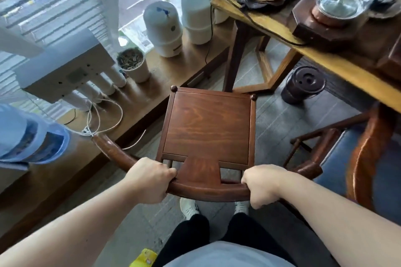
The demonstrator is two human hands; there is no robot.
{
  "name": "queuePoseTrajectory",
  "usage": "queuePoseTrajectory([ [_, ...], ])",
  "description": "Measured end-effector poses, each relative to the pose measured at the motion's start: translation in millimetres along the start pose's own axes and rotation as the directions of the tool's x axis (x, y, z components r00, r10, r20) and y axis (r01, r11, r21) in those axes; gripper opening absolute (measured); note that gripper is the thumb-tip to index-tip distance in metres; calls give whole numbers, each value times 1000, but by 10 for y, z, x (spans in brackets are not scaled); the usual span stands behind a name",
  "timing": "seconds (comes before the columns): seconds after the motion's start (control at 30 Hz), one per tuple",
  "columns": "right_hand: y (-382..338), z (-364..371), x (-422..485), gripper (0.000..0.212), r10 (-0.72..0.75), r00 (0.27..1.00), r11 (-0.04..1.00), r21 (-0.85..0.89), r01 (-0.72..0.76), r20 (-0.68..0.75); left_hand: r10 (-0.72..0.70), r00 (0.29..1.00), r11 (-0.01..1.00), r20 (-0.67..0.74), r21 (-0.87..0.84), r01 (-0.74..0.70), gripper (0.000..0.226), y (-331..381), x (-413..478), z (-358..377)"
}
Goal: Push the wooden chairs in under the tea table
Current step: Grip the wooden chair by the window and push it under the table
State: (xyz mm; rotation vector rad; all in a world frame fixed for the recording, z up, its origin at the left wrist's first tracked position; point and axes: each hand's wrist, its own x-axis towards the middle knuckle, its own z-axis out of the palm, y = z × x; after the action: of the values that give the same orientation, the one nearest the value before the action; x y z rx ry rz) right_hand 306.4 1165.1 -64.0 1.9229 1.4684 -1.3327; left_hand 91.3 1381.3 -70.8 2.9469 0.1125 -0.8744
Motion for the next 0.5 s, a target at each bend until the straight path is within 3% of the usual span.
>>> queuePoseTrajectory([
  [0.17, 48, 48, -94, 21, 90, 995, 987, 133, -85, -32, 97, 995, 989, 21, 109, -99, 29, -78, 265, -175],
  [0.5, 292, 81, -174, 24, 127, 989, 971, 211, -108, -82, 168, 984, 966, 63, 188, -178, 25, -30, 608, -480],
])
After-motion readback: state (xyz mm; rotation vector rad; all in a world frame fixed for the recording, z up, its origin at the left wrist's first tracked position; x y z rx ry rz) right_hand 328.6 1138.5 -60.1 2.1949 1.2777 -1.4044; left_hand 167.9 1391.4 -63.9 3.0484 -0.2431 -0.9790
